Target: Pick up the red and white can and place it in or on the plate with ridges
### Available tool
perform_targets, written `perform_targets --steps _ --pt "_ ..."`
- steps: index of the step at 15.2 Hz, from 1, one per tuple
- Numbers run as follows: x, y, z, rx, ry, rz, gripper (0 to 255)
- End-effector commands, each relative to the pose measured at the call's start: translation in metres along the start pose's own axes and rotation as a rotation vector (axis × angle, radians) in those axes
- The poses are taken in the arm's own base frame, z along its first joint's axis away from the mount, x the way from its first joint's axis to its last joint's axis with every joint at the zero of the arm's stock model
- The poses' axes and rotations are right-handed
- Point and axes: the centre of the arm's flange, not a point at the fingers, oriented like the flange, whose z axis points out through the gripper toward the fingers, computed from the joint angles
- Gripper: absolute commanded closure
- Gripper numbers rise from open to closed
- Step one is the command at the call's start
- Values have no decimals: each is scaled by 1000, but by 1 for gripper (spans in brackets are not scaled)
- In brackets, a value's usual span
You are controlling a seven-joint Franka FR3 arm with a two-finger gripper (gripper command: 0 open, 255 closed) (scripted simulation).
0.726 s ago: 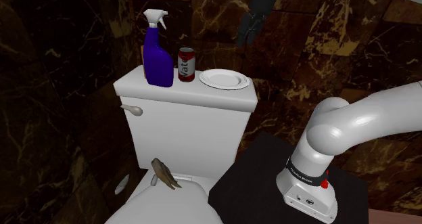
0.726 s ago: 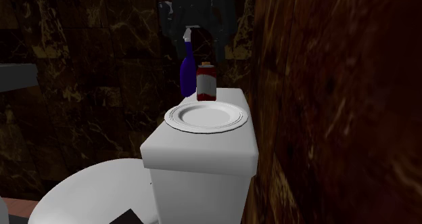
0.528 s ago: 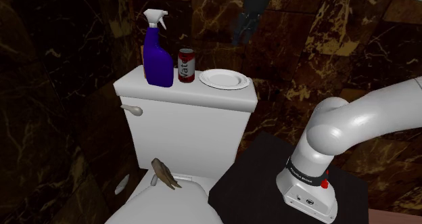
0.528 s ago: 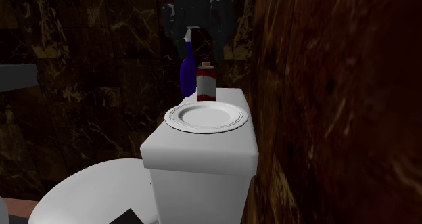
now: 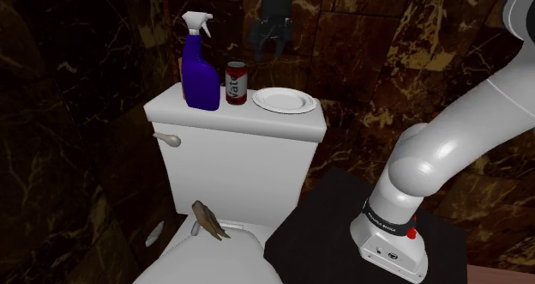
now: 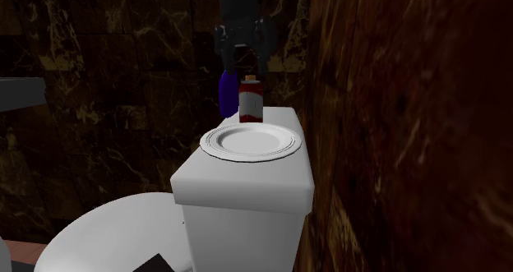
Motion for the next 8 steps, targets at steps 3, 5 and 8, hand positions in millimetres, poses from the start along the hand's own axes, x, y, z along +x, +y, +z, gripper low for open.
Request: perform_targets --steps 3,5,8 --pt "48 -39 14 -26 -67 38 0" --pt "73 -57 23 -39 -100 57 0" --pt "78 -61 36 -42 -108 62 0"
